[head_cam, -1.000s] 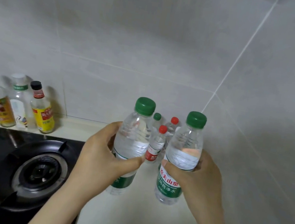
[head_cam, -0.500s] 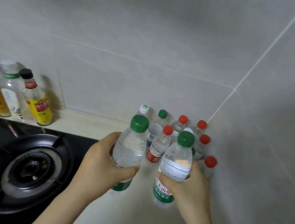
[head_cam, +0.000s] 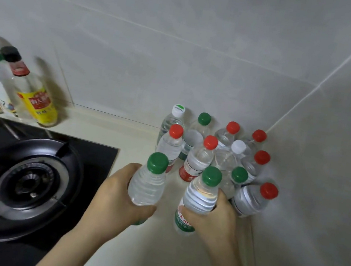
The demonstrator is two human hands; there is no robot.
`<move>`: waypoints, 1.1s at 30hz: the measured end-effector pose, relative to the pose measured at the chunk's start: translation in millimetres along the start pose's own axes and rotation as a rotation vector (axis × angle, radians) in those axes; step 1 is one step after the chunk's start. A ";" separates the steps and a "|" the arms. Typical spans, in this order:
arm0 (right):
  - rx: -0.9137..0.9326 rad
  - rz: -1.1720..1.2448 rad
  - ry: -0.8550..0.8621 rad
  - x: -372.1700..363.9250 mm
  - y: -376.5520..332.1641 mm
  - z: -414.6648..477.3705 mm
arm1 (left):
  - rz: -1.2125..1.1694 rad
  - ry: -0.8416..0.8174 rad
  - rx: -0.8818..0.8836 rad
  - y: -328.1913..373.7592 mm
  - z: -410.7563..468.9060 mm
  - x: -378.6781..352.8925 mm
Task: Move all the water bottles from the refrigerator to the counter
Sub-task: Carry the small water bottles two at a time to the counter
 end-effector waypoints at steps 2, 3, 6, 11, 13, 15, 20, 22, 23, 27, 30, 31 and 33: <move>-0.006 0.006 -0.007 -7.1 3.0 6.1 | -0.003 -0.011 0.021 -5.6 0.7 -2.3; -0.007 0.014 -0.007 -9.8 3.8 9.1 | 0.000 -0.015 0.029 -7.9 1.2 -3.0; 0.002 0.039 0.007 -16.6 1.6 18.6 | 0.008 -0.023 0.052 -12.8 3.6 -3.6; 0.009 0.057 0.026 -28.2 3.8 35.6 | 0.027 -0.018 0.080 -17.7 9.3 -2.2; 0.013 0.059 0.042 -31.0 4.9 40.8 | 0.035 -0.010 0.086 -19.4 11.2 -1.3; 0.013 0.066 0.056 -33.5 5.7 44.3 | 0.041 -0.007 0.094 -20.7 12.9 -0.8; 0.028 0.089 0.076 -39.1 9.0 46.8 | 0.052 -0.001 0.108 -26.0 16.3 -2.1; 0.030 0.092 0.090 -41.8 10.9 47.1 | 0.052 0.003 0.115 -27.9 17.4 -2.6; 0.031 0.096 0.098 -43.0 12.3 47.4 | 0.050 0.003 0.118 -28.1 17.8 -2.8; 0.033 0.123 0.116 -46.6 13.2 48.7 | 0.056 0.011 0.115 -27.7 19.6 -3.9; 0.038 0.152 0.126 -49.3 14.0 49.4 | 0.051 0.014 0.116 -26.8 20.8 -4.7; 0.039 0.158 0.130 -50.0 14.3 49.3 | 0.054 0.014 0.114 -26.3 21.2 -4.9; 0.045 0.163 0.134 -51.0 15.8 49.2 | 0.057 0.015 0.112 -26.0 22.2 -5.4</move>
Point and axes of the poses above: each hand's wrist, its own z-axis towards the middle knuckle, its own x-axis out of the back of the hand, y = z × x, the point moved 1 cm from there along z, towards the middle knuckle, and after that the axes turned 1 degree about x, right-handed, at the moved point
